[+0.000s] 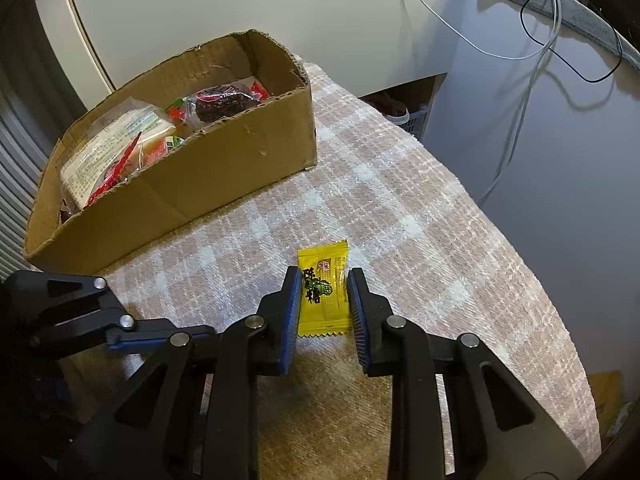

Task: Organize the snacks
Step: 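Move the left tool to the pink candy while the right tool approaches the yellow candy, then grasp the pink candy with the left tool while the right tool grasps the yellow candy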

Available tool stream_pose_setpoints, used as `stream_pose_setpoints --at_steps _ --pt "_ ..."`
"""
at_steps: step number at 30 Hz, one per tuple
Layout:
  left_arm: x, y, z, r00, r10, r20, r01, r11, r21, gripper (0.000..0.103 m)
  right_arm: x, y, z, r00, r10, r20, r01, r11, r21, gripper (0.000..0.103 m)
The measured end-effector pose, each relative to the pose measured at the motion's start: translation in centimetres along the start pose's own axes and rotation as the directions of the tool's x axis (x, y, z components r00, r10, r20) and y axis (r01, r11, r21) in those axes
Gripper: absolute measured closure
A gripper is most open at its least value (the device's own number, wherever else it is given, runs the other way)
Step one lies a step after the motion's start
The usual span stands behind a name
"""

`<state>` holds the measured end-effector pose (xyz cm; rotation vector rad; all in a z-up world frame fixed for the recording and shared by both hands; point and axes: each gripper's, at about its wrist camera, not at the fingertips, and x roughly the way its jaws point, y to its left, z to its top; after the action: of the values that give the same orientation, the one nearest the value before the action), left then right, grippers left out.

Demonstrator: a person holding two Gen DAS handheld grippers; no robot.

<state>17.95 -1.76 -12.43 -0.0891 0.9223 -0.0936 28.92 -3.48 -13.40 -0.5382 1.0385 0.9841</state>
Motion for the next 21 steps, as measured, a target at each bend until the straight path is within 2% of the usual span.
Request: stream_pose_setpoints --at_steps 5,8,11,21 --pt "0.5 -0.5 0.2 1.0 0.031 -0.005 -0.031 0.999 0.032 0.066 -0.2 -0.2 -0.3 1.0 -0.001 0.004 0.001 1.0 0.005 0.079" --pt "0.7 -0.6 0.1 0.999 0.038 0.001 -0.038 0.998 0.047 0.069 -0.2 -0.4 -0.4 1.0 -0.002 0.006 0.002 1.0 0.01 0.079" --pt "0.3 -0.4 -0.1 0.998 0.059 0.009 -0.059 0.997 0.056 0.083 -0.3 -0.7 -0.5 1.0 -0.004 0.009 0.004 1.0 0.015 0.079" --pt "-1.0 0.5 -1.1 1.0 0.021 0.01 -0.021 0.999 0.029 0.085 -0.8 -0.6 -1.0 1.0 -0.012 0.023 0.012 0.999 0.041 0.08"
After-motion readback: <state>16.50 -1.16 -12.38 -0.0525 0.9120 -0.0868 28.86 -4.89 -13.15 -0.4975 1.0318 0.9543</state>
